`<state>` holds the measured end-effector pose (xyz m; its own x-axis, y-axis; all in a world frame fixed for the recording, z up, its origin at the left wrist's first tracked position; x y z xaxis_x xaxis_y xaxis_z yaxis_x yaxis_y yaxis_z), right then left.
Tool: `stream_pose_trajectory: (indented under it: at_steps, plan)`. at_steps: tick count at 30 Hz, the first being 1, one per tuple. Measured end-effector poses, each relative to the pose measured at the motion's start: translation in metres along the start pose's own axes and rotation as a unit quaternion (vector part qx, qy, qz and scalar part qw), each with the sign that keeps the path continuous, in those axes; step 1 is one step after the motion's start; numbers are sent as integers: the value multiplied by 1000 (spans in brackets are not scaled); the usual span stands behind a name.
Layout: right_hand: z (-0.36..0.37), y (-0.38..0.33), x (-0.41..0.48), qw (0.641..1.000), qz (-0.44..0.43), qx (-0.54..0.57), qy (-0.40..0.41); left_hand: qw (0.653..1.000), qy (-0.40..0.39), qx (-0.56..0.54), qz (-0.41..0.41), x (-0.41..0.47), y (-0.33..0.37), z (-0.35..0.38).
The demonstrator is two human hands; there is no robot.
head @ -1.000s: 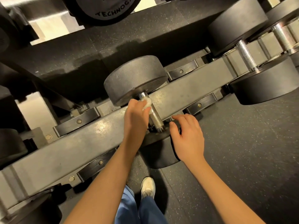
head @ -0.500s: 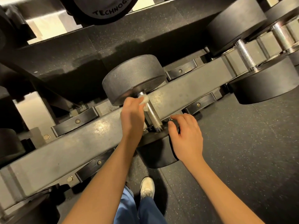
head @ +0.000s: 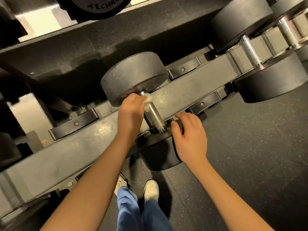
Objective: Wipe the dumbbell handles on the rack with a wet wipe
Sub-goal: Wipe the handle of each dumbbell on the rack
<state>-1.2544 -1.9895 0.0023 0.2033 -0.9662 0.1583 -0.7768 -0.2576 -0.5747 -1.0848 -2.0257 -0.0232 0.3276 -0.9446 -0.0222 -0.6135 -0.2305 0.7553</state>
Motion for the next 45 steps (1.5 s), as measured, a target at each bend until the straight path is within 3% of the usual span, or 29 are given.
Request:
stream_pose_trajectory:
  at_steps: [2, 4, 8, 12, 15, 21, 23, 25, 29, 34, 37, 40, 42, 45]
  plan:
    - [0, -1, 0, 1000, 10, -3, -1, 999, 6, 33, -4, 4, -1, 1]
    - [0, -2, 0, 1000, 19, -7, -2, 994, -35, 75, 66, -7, 2, 8]
    - [1, -1, -1, 1000, 27, -6, 1, 953, -138, 166, 213, -23, -3, 17]
    - [0, -1, -1, 1000, 21, -4, 12, 938, -133, 190, 258, -11, -3, 14]
    - [0, 0, -1, 1000, 21, -6, 10, 950, -79, 187, 237, -3, 2, 18]
    - [0, 0, -1, 1000, 14, -1, 18, 945, -97, 310, 28, 22, 32, 15]
    - [1, 0, -1, 1000, 13, -3, 18, 939, -86, 326, 65, 15, 32, 17]
    - [1, 1, -1, 1000, 10, -6, 18, 950, -85, 267, 139, 3, 25, 24]
    - [2, 2, -1, 1000, 11, -9, 21, 937, -123, 196, 263, -9, 13, 25]
    - [2, 3, -2, 999, 7, -8, 33, 961, -107, 157, 199, 5, 8, 20]
    - [3, 4, -2, 999, 5, -14, 30, 945, -174, 167, 219, -18, 12, 21]
    - [3, 4, -1, 999, 2, -16, 33, 946, -207, 169, 183, -25, 11, 15]
    - [3, 4, -1, 999, 0, -14, 34, 964, -178, 154, 126, -17, 10, 11]
    - [2, 3, -2, 999, -2, -13, 36, 994, -61, 85, 2, 1, 5, 3]
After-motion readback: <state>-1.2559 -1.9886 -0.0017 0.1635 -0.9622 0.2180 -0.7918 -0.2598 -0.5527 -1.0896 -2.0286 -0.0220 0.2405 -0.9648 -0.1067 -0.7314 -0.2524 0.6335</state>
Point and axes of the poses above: each hand's wrist, its own x-axis towards the middle knuckle, its own z-axis out of the palm, y = z × x, the point moved 3 cm from there along x, towards the middle knuckle, and after that the axes turned 14 degrees about -z, right-handed, at the moved point
